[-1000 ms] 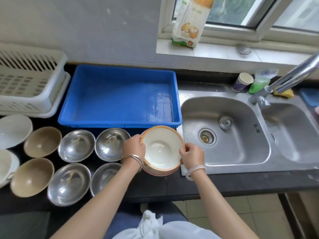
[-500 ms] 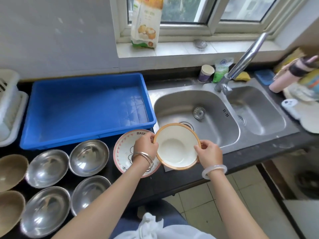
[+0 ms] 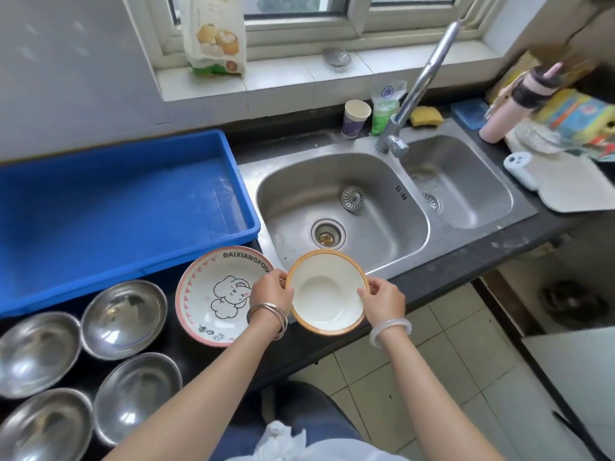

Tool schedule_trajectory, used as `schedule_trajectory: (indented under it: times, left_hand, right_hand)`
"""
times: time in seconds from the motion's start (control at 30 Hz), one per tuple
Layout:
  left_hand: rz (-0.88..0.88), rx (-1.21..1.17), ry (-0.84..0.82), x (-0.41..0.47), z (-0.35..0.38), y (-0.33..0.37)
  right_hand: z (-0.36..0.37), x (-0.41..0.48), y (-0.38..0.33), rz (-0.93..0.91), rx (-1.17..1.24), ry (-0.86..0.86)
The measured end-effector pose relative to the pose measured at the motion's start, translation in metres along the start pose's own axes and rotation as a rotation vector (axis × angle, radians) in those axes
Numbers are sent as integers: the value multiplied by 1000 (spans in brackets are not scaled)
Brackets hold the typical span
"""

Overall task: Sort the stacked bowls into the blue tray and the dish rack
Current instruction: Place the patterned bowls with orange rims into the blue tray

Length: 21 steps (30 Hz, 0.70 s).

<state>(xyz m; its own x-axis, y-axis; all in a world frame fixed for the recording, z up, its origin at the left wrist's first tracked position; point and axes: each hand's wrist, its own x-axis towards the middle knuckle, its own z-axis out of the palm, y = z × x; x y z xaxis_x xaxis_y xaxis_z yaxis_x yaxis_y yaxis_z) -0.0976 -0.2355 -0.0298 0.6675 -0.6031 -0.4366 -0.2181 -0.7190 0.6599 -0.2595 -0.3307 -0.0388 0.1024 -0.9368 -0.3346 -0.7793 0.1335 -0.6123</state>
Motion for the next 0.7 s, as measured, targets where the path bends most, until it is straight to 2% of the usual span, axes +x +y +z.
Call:
schedule_trajectory:
  times: [0.37,0.53,0.7]
  left_hand:
    - [-7,-77,-26,-3,-1,-3]
    - [-39,-184,-48,-8,-11,-9]
    - [-69,-181,87,-14,-42,-28]
  right_hand:
    - [-2,2,4,-39,-25,-50]
    - [-14,1,-4,-71,-63,-95]
    - [-11,-5,-41,-326,-94,-68]
